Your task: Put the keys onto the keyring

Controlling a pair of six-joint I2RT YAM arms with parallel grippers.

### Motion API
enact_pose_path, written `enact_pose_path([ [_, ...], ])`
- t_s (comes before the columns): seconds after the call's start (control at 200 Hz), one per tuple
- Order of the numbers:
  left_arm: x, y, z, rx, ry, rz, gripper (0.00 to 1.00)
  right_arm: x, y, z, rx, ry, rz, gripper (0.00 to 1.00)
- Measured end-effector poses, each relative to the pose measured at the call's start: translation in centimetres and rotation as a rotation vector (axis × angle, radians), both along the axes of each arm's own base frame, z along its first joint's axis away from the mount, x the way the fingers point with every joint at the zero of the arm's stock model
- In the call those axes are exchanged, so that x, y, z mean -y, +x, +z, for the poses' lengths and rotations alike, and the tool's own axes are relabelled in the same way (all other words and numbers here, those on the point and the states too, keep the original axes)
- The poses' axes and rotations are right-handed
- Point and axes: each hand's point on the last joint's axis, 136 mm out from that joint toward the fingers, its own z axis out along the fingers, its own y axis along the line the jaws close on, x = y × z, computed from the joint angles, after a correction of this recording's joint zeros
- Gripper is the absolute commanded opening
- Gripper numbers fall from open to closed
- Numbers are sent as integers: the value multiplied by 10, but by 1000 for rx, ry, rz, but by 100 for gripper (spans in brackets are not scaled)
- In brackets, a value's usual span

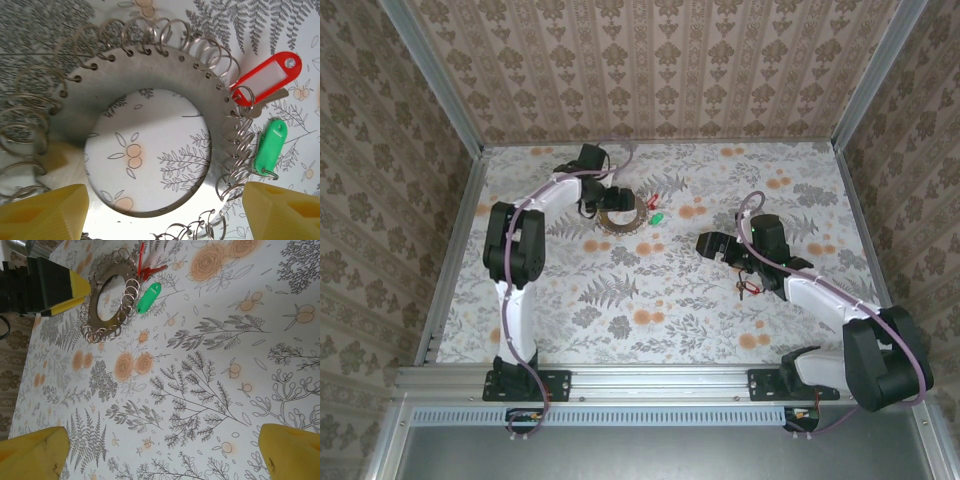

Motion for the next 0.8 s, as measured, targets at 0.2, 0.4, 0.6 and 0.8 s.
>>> enact_pose_path([
  [0.2, 9, -4, -11, -44, -46, -13, 81, -12, 0, -6, -22, -7, 24, 99],
  [0.4, 13, -9, -12, -65, -65, -21, 81, -23, -1, -13, -54, -9, 41, 100],
  [0.6, 21, -25, -24, -101, -64, -47, 82, -29, -2, -17, -72, -9, 47, 100],
  [0.8, 35, -49, -22, -115, -73, -85, 80, -29, -2, -18, -79, -12, 25, 99],
])
